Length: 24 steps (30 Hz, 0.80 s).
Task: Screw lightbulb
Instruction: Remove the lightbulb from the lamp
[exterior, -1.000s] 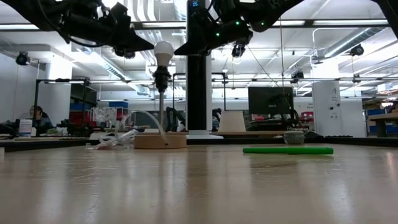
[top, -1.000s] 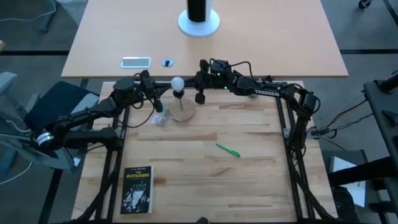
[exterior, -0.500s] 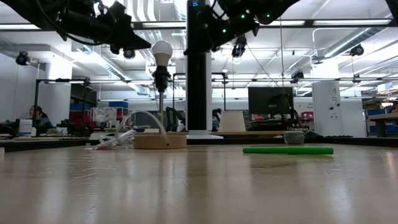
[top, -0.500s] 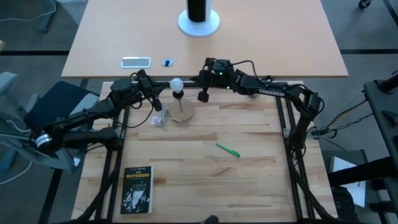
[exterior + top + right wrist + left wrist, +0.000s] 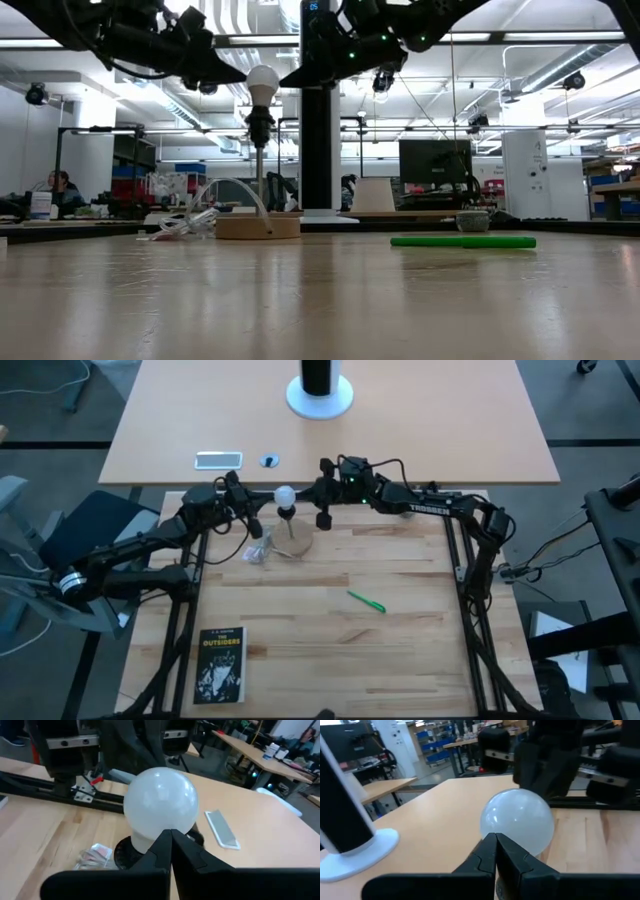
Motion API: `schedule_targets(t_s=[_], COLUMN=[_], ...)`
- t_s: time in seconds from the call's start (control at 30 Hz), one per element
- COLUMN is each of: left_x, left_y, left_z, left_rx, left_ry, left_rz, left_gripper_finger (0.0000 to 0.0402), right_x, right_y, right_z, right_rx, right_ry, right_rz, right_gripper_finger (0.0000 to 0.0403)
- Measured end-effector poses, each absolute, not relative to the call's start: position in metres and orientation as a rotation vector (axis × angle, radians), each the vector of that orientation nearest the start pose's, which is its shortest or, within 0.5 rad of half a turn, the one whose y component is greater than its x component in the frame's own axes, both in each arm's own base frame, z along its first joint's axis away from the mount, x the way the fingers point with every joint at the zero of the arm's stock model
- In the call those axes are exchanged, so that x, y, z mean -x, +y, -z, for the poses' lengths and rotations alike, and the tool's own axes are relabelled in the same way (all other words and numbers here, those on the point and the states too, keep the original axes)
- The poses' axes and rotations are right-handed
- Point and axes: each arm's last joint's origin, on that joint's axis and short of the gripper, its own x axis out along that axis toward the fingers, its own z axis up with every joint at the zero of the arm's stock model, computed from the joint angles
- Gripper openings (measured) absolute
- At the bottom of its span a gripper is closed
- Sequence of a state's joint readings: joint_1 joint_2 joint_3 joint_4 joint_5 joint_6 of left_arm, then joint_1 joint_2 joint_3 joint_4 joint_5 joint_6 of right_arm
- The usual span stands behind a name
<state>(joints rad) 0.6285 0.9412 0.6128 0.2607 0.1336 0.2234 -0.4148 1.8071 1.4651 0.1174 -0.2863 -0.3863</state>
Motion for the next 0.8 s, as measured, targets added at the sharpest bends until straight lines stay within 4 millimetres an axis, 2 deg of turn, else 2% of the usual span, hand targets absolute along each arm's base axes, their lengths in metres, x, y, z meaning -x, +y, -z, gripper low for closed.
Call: schedule_targets(t_s=[0.23, 0.5, 0.8], left_x=[-0.1741, -0.174, -0.1719], left_y=[0.1188, 0.1184, 0.1209], left_z=[-0.2891, -0.2892, -0.2902], left_rx=[-0.194, -0.174, -0.17], left_ry=[0.104, 0.1, 0.104], left_rz=[-0.409, -0.401, -0.511], left_gripper_finger=[0.0, 0.0, 0.0], right_x=[-0.393, -0.3932, -0.3842], right_y=[-0.1677, -0.1675, -0.1619], right_z=[-0.3144, -0.3146, -0.3222], right_rx=[0.315, 0.311, 0.286], right_ry=[0.213, 0.211, 0.27], right_rz=[0.105, 0.107, 0.142], right_gripper_finger=[0.0, 0.0, 0.0])
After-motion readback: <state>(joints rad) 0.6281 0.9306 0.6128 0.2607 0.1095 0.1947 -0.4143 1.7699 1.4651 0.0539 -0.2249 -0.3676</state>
